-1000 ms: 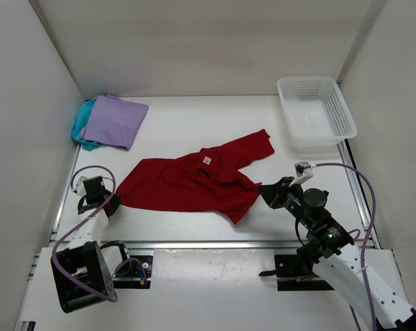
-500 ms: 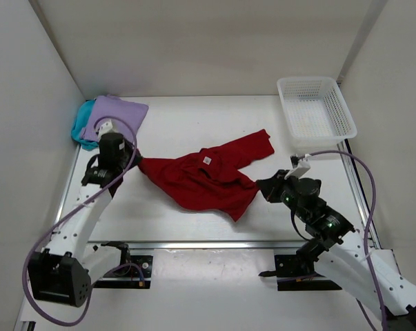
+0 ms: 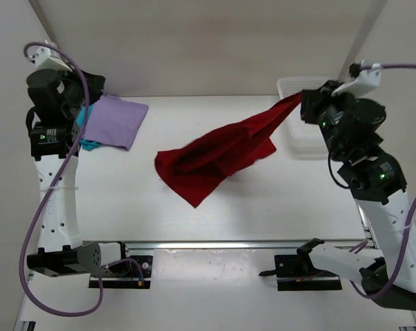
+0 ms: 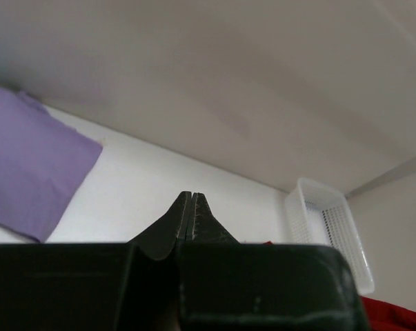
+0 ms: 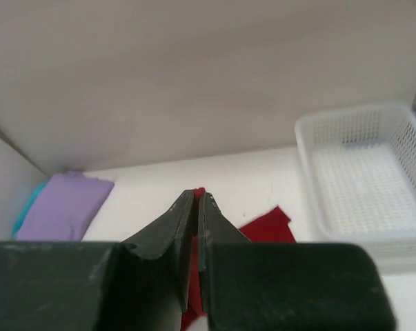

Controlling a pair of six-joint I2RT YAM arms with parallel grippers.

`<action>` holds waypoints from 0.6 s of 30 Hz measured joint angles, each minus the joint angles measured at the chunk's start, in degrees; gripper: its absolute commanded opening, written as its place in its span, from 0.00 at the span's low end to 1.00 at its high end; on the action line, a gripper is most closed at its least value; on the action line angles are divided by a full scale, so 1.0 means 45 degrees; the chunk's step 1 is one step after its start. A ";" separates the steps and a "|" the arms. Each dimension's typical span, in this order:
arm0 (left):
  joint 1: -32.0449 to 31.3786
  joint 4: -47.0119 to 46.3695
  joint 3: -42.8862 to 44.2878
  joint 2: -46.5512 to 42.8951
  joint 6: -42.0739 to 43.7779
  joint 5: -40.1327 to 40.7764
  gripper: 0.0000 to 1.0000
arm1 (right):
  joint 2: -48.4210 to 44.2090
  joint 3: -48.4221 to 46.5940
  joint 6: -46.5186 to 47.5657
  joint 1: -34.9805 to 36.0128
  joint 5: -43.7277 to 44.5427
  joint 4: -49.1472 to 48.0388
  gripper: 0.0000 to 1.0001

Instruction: Fold and stack the t-shirts

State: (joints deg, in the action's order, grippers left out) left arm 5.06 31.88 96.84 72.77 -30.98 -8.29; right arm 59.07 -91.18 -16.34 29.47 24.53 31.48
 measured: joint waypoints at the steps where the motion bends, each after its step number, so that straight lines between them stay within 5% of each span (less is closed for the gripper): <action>1: 0.0141 0.0029 0.0379 0.0087 -0.0063 -0.0165 0.00 | 0.0461 -0.0923 0.0228 0.0092 0.0083 0.0131 0.00; 5: 0.0389 0.0131 0.0923 0.0262 -0.0228 -0.0597 0.00 | 0.2521 -0.4153 0.1093 0.0418 -0.0146 0.0656 0.00; 9: 0.0301 0.0384 0.0918 0.0733 -0.0155 -0.0418 0.00 | 0.4726 -0.6936 0.1307 -0.1423 -0.1865 0.1224 0.00; 15: -0.0641 -0.0282 -0.0262 0.2147 0.0087 0.0277 0.00 | 0.7475 -0.7208 0.1311 -0.3521 -0.3813 0.1749 0.00; 18: -0.3439 -0.1360 -0.3585 0.2035 0.0126 0.1350 0.06 | 0.7893 -0.6076 0.1355 -0.3619 -0.4017 0.1802 0.00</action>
State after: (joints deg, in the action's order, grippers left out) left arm -10.41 25.76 80.71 81.93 -30.41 -2.22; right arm 94.59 -118.52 -10.24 13.19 6.46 39.59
